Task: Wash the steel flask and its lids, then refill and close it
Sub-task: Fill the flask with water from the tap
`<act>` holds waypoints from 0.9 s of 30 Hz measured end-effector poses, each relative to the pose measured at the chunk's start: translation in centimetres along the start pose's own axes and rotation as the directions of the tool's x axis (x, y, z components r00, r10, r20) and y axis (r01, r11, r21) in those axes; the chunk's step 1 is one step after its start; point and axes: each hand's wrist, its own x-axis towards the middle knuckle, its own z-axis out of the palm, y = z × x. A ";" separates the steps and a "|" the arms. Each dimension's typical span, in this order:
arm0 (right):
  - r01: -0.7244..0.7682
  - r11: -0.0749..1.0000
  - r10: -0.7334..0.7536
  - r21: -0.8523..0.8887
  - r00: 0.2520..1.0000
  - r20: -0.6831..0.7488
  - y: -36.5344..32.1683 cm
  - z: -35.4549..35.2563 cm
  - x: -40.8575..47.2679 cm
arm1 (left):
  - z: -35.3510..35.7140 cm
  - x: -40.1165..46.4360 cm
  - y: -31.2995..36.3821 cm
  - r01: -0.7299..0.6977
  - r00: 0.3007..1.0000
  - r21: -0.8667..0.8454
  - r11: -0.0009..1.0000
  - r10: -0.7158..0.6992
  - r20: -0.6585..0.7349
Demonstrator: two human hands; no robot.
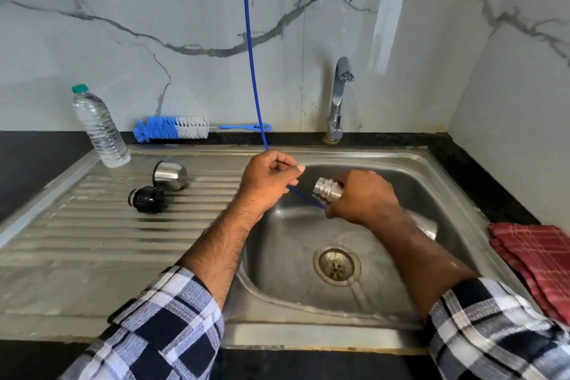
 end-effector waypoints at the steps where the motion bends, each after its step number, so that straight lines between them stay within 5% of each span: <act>1: -0.042 0.993 0.045 0.112 0.999 -0.025 0.7 -0.2 0.1 | 0.2 0.4 0.3 0.019 1.000 -0.045 0.999 -0.019 -0.014; 5: -0.096 0.842 0.133 0.531 0.991 -0.033 3.1 -0.2 0.5 | 1.8 3.0 1.5 0.056 0.996 -0.116 0.992 -0.063 -0.063; 9: -0.125 0.680 0.148 0.722 0.988 0.032 3.9 0.0 1.1 | 4.2 6.3 2.1 0.076 0.996 -0.114 0.991 -0.082 -0.041; 17: -0.137 0.565 0.088 0.814 0.991 0.105 3.6 1.9 2.6 | 7.9 13.4 1.8 -0.028 0.999 0.004 1.000 0.028 0.025; 27: -0.082 0.569 0.059 0.818 0.997 0.059 2.3 4.1 4.5 | 9.9 17.2 1.8 -0.204 0.978 0.123 0.971 0.196 0.077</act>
